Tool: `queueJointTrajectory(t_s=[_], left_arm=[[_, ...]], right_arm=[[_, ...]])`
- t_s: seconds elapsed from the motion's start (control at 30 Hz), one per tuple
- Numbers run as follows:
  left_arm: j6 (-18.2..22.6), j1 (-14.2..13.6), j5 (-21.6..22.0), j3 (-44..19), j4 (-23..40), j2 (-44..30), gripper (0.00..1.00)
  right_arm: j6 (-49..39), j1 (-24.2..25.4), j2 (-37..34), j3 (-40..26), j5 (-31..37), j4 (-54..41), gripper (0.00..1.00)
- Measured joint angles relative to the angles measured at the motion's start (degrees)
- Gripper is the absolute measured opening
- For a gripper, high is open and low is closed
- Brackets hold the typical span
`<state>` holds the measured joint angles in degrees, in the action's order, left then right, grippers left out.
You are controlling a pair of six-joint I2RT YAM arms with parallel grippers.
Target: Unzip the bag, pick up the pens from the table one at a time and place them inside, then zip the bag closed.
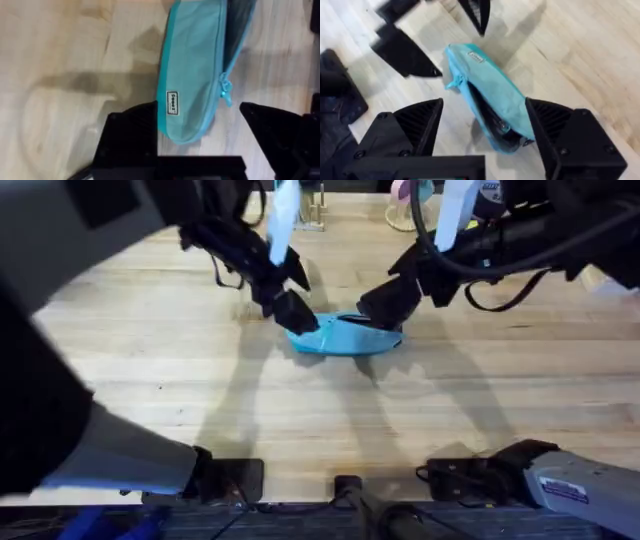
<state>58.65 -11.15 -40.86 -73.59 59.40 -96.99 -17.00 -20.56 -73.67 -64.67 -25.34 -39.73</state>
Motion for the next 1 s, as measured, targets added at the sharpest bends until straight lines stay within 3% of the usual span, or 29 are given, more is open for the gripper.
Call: queueJointTrajectory(t_s=[0.2,0.57,0.77,1.0], left_arm=[[0.1,3.6,0.0,-2.3,5.4,8.1,0.994],[0.1,11.0,0.0,-2.4,13.8,16.7,0.994],[0.1,12.2,0.0,-2.4,14.5,17.8,0.994],[0.1,12.2,0.0,-2.4,14.5,17.8,0.993]], right_arm=[[-5.7,0.0,0.0,-4.9,0.0,-9.6,0.995],[-13.6,-0.3,-1.1,-9.6,2.1,-16.3,0.995],[-16.0,-0.9,-4.0,-9.8,8.4,-12.8,0.996],[-17.3,-0.9,-4.1,-9.8,10.8,-9.2,0.996]])
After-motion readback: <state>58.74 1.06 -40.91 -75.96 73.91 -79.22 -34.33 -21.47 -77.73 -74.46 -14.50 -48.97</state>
